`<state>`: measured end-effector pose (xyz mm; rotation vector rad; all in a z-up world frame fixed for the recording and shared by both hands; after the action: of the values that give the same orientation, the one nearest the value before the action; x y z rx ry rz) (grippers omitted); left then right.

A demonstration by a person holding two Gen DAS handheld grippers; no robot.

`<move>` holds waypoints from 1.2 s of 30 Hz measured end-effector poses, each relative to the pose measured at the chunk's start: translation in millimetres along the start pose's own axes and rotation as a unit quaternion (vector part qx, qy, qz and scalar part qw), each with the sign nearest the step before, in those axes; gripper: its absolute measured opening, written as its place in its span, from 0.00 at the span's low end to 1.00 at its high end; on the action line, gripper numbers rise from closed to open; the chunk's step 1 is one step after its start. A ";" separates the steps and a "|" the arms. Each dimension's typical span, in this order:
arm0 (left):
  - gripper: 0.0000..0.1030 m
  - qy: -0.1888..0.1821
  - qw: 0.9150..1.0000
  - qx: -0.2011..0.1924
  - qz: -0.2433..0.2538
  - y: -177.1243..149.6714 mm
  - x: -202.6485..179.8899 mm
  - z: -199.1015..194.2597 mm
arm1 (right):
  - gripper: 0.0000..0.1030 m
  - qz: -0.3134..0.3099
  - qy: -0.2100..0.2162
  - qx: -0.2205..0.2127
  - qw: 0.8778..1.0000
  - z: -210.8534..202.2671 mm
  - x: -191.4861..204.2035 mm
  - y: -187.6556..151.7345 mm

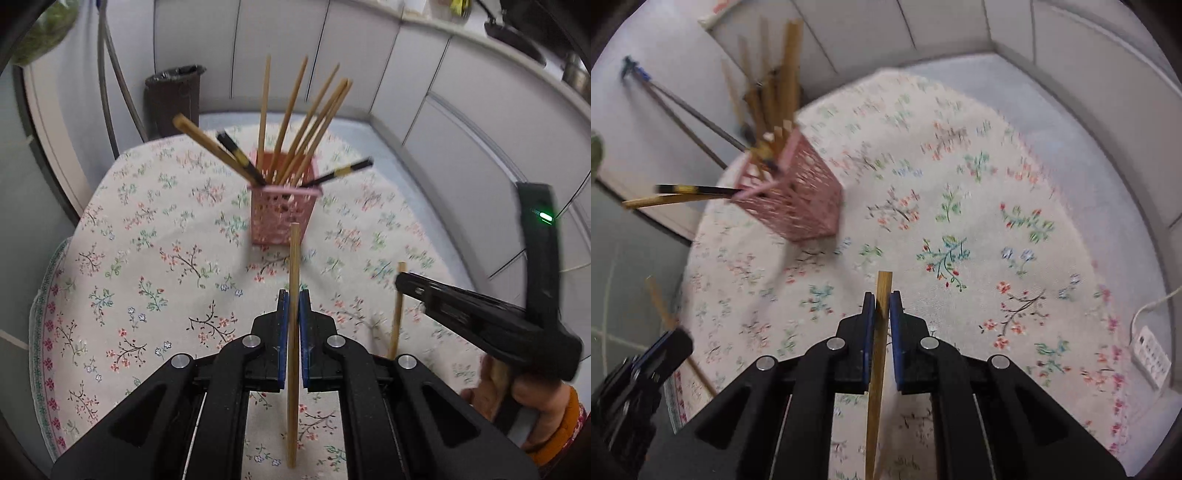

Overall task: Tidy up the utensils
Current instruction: 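Lift both held chopsticks up over the pink basket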

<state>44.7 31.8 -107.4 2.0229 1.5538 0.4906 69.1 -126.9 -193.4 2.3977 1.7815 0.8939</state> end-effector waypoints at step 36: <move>0.05 0.067 0.975 -0.213 -0.021 182.4 37.6 -91.6 | 0.08 -0.015 0.177 -0.272 0.946 -215.0 99.8 146.3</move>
<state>141.3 50.7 75.3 1.6540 1.4166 0.8759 117.1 -155.8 79.5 1.9377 1.3879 1.6398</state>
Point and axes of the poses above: each gripper's, at about its wrist camera, not at the fingertips, and z roughly the way its jaws point, x to its left, y to its top, the point moved 5 cm from there along z, roughly the way its jaws point, and after that the axes turned 13 degrees about z, right-handed, at the moved point
